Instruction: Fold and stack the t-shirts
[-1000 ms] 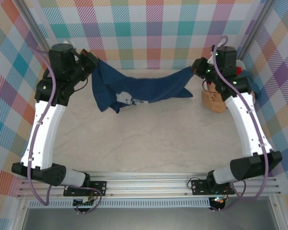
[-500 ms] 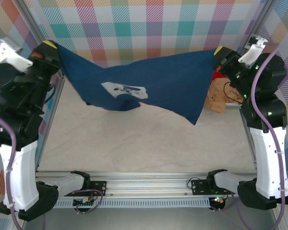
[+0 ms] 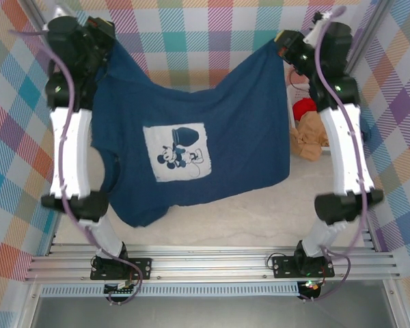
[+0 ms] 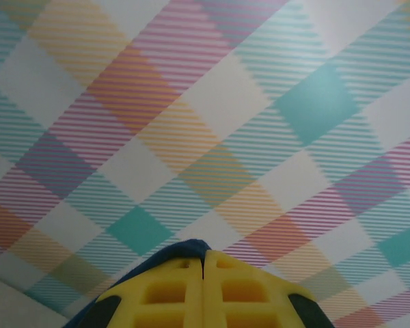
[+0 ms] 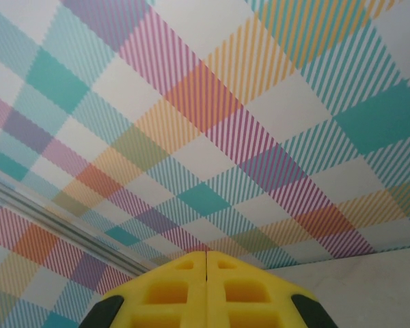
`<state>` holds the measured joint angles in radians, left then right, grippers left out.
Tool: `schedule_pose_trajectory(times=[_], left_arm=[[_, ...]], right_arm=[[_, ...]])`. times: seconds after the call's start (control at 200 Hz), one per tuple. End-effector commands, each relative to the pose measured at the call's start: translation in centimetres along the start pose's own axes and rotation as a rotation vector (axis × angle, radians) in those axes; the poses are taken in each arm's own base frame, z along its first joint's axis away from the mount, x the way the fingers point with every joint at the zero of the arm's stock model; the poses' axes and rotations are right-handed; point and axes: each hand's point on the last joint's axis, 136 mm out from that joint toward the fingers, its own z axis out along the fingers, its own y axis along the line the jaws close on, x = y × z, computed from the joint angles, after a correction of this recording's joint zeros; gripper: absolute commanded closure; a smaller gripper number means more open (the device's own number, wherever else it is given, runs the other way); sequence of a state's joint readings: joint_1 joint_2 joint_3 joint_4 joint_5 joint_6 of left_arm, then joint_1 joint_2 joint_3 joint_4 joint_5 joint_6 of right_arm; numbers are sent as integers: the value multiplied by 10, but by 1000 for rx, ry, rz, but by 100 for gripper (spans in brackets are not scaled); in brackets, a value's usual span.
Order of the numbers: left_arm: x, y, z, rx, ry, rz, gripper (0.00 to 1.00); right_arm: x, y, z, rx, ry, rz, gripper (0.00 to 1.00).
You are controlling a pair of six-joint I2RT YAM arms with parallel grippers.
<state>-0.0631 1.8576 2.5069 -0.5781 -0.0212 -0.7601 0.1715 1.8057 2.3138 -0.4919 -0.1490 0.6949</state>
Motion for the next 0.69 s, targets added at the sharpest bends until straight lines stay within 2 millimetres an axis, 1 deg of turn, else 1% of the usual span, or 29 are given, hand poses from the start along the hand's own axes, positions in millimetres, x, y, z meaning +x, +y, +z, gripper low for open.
schedule_pose_trajectory(times=[0.0,0.085,0.175,0.25,0.335,0.39,0.45,0.48,0.49,0.545,0.555,0.565,0.585,0.615,0.64,0.655,0.66,0.685,0.69], left_arm=[[-35,-48,-14,220,-27,-72,100],[-55,-62,-17,306,-68,-99,100],[-76,-76,-31,386,-110,-125,100],[-87,-95,-52,454,-138,-115,100],[-97,-114,-82,506,-160,-89,100],[-99,-120,-101,501,-164,-72,100],[-97,-118,-115,467,-149,-63,100],[-91,-112,-115,435,-125,-68,100],[-89,-111,-118,428,-118,-71,100],[-70,-92,-117,350,-55,-89,100],[-64,-85,-114,328,-37,-95,100],[-61,-83,-116,320,-29,-97,100],[-46,-68,-110,275,10,-106,100],[-26,-47,-107,220,60,-120,100],[-8,-26,-105,162,100,-140,100],[3,-14,-104,130,125,-153,100],[4,-14,-106,130,126,-155,100],[26,8,-105,84,170,-172,100],[28,9,-105,83,173,-173,100]], right_arm=[[-25,32,3,-118,-33,5,100],[-38,30,12,-130,-66,19,100],[-54,28,11,-146,-115,50,100],[-68,30,5,-163,-155,57,100],[-79,37,-6,-196,-181,46,100],[-81,36,-11,-201,-173,53,100],[-78,33,-12,-199,-144,59,100],[-73,30,-11,-197,-121,61,100],[-71,30,-10,-197,-110,62,100],[-53,21,-3,-192,-36,80,100],[-50,19,-1,-189,-22,84,100],[-45,17,1,-187,-3,90,100],[-36,12,4,-180,32,102,100],[-20,3,11,-170,88,122,100],[-6,-7,15,-152,134,141,100],[5,-14,18,-138,168,155,100],[9,-17,19,-131,179,160,100],[27,-31,22,-105,225,176,100],[31,-33,23,-100,234,178,100]])
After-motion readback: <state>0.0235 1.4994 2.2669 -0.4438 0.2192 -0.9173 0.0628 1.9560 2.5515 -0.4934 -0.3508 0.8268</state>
